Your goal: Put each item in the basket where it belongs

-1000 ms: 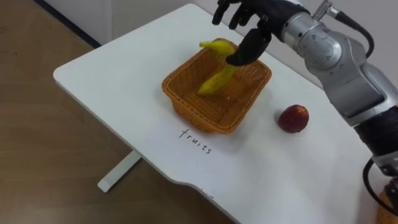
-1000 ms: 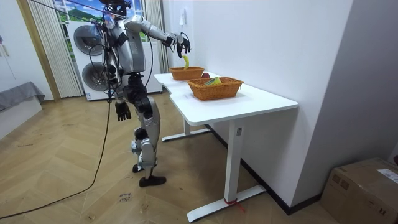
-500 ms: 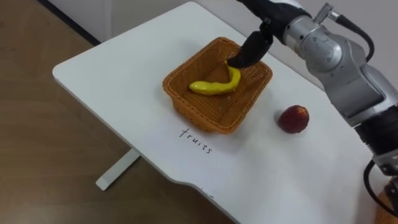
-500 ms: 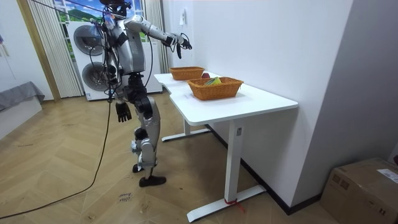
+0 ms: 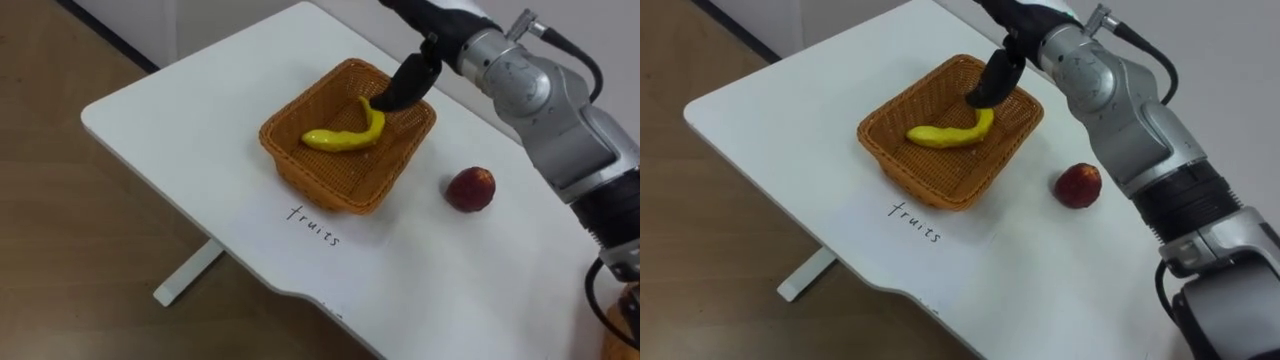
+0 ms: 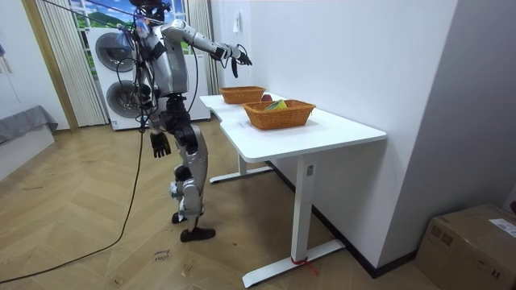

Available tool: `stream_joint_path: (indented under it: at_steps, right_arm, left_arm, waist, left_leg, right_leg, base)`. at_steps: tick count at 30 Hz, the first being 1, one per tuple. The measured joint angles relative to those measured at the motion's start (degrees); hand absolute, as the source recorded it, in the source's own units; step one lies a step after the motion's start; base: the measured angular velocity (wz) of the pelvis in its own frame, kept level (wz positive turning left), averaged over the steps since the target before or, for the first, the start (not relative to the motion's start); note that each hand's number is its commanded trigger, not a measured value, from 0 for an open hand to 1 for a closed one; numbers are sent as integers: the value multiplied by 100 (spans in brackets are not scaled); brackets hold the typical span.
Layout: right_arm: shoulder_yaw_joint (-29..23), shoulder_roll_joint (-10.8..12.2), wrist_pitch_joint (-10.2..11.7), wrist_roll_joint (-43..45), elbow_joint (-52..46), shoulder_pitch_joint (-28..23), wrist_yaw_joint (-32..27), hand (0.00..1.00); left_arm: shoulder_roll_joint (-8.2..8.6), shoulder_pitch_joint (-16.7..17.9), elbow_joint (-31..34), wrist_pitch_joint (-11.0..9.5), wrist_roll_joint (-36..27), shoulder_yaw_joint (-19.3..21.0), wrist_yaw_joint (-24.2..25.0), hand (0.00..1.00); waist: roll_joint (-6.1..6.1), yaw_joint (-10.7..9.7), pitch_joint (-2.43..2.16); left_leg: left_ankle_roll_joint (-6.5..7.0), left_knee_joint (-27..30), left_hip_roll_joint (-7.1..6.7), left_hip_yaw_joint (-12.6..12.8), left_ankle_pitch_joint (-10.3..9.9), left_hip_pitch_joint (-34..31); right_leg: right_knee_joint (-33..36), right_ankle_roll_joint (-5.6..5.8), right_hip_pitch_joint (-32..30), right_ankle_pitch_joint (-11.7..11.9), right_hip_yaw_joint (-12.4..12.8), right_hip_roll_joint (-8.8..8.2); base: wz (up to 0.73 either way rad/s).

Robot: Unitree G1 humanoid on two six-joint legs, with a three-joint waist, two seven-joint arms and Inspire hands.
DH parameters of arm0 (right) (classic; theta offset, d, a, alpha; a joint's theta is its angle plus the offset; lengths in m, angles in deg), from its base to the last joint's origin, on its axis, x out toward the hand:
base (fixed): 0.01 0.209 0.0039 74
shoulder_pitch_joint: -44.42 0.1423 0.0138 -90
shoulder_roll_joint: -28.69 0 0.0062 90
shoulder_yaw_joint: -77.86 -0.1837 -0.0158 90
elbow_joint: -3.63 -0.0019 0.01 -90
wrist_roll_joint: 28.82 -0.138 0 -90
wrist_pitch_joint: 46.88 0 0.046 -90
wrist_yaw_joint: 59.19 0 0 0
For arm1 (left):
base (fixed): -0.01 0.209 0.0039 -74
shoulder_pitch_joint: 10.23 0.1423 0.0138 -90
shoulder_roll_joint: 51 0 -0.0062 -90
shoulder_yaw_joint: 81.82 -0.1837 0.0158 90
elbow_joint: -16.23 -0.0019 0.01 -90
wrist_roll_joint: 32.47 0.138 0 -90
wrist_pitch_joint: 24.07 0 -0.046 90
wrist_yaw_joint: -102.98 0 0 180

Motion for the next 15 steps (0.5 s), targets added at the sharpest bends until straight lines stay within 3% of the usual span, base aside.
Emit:
stream_joint_path:
  at_steps: [8,15]
  right_arm:
    - [0,0,39,-125,16,-2,0,0]
    - [-16,0,23,-1373,167,-27,-184,0]
  left_arm:
    - [-10,-10,2,-4,-4,-5,-11,0]
    - [-12,11,20,6,-17,-12,-66,0]
  waist:
    - [0,-4,0]
    - [-3,-104,-7]
  left_leg:
    - [0,-3,1,28,0,-2]
    - [4,18,5,83,-1,5]
  right_leg:
    - [1,0,-10,0,23,-1]
    - [-1,2,13,-1,34,-10]
  base:
    - [0]
    - [0]
